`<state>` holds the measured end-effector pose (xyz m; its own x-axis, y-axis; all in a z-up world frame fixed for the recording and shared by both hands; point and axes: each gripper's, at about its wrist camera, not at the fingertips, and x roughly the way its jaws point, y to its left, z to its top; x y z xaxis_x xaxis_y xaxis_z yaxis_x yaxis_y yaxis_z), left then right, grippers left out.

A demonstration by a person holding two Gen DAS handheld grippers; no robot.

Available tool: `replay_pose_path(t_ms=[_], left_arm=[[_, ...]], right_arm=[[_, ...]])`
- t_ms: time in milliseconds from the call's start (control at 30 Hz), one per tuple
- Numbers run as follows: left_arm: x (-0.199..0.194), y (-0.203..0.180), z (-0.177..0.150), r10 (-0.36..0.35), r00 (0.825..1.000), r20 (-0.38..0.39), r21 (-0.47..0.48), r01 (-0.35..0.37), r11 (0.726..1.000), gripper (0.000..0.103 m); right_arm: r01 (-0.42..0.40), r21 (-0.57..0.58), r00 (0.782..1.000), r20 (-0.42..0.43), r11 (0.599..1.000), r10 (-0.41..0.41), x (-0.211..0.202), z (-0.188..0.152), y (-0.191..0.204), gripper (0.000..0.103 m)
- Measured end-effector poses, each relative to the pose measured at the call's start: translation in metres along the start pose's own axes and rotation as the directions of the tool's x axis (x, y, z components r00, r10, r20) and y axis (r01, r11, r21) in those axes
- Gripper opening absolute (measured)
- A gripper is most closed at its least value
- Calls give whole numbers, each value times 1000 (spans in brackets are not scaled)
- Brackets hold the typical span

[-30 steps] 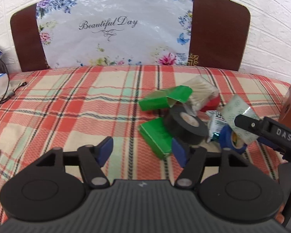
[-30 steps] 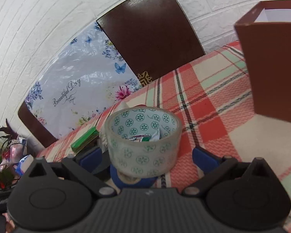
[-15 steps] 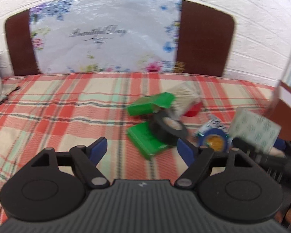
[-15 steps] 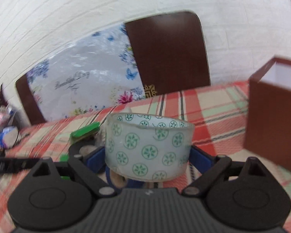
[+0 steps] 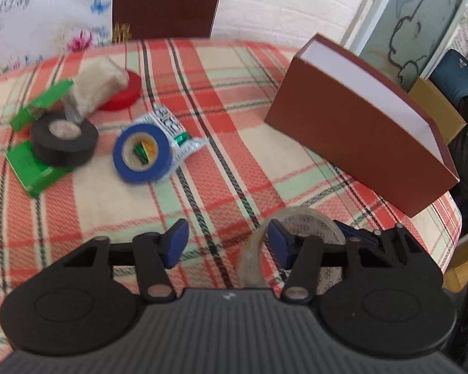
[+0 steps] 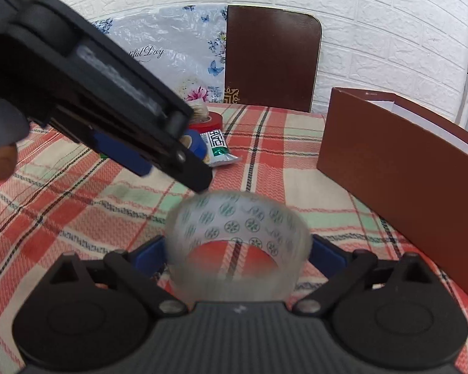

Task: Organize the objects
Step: 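Carry the clear tape roll in the right tool over the box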

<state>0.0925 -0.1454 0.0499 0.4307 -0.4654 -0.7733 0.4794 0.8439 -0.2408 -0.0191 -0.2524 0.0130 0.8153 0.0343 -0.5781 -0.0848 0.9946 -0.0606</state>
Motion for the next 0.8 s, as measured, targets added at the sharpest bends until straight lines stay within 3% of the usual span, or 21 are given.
replay_pose_path(t_ms=[100, 133, 167, 267, 367, 433, 567, 667, 800], left_arm=[[19, -3, -3, 3, 997, -81, -13, -4, 1000, 32], [23, -3, -6, -13, 994, -109, -15, 11, 1000, 23], [26, -6, -10, -31, 991, -129, -13, 30, 999, 21], [18, -28, -9, 32, 995, -90, 80, -25, 996, 20], [-6, -51, 17, 6, 1000, 8, 143, -7, 990, 20], [-18, -69, 41, -39, 996, 80, 176, 24, 984, 20], [-13, -117, 89, -91, 978, 190, 249, 42, 968, 20], [17, -144, 116, -110, 969, 223, 302, 38, 953, 20], [67, -156, 139, -90, 977, 195, 306, 26, 952, 21]], right_arm=[[-12, 3, 1000, -3, 1000, 12, -1, -3, -4, 102], [-23, 5, 1000, -8, 1000, 23, -1, -4, -5, 97], [-44, 5, 999, -16, 999, 44, 0, -5, -6, 93], [-55, 1, 998, 4, 998, 55, -2, -7, -7, 93], [1, -5, 994, 111, 1000, 0, -17, 0, -13, 93], [67, -5, 976, 210, 998, -65, -31, 12, -23, 93], [217, 19, 913, 350, 976, -210, -45, 45, -60, 94], [287, 80, 880, 371, 955, -296, -38, 67, -94, 94], [278, 185, 901, 289, 942, -323, -5, 83, -141, 94]])
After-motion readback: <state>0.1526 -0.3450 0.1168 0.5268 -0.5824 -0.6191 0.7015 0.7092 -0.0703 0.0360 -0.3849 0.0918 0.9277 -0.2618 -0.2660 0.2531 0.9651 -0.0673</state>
